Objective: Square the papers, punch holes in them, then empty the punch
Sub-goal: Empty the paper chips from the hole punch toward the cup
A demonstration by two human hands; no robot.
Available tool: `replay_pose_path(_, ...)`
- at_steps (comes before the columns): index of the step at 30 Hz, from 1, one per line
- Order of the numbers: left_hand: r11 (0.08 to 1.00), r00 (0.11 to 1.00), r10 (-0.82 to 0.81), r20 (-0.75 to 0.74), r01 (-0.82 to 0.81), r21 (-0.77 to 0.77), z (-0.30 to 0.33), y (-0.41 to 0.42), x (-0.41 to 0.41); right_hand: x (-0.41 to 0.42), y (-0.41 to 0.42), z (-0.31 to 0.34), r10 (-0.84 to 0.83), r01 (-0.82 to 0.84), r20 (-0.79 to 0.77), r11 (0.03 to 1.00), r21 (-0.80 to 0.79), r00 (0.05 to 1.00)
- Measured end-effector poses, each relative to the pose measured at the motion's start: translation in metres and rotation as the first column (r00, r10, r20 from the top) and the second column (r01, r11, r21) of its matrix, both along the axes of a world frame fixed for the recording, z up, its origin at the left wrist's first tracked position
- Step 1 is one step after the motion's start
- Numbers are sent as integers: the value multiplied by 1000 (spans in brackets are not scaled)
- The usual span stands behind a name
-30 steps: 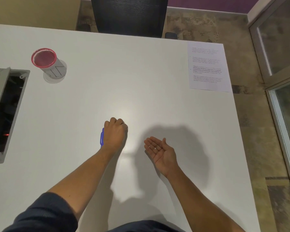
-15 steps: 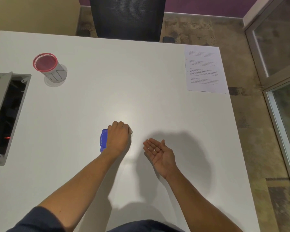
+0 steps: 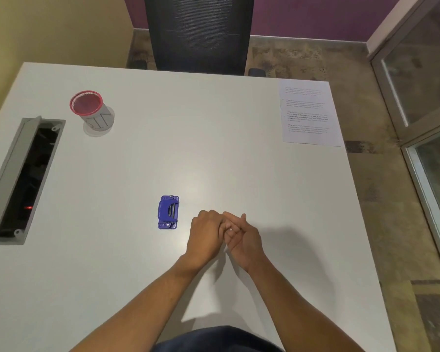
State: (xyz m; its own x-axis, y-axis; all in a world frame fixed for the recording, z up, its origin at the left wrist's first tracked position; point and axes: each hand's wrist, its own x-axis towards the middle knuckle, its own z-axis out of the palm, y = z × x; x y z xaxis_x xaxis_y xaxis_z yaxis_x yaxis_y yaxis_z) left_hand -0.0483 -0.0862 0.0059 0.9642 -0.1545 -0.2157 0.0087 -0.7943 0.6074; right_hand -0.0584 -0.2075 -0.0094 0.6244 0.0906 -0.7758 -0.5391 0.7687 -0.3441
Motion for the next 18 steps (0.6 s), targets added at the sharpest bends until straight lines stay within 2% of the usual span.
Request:
replay_pose_path(6,997,998,63,-5,-63,-54,10,-3,-11,-7,1,7,-16,16,-4,1000,7,1000)
replay_pose_path(14,953,975,223,12,-215,-213,15,8,-15,-17,-1,8,21,-22,33,999,37,999)
replay_pose_path(18,884,933,356,-46,-352,-307,16,24,-15,-18,-1,9,13,-14,13,999,49,1000)
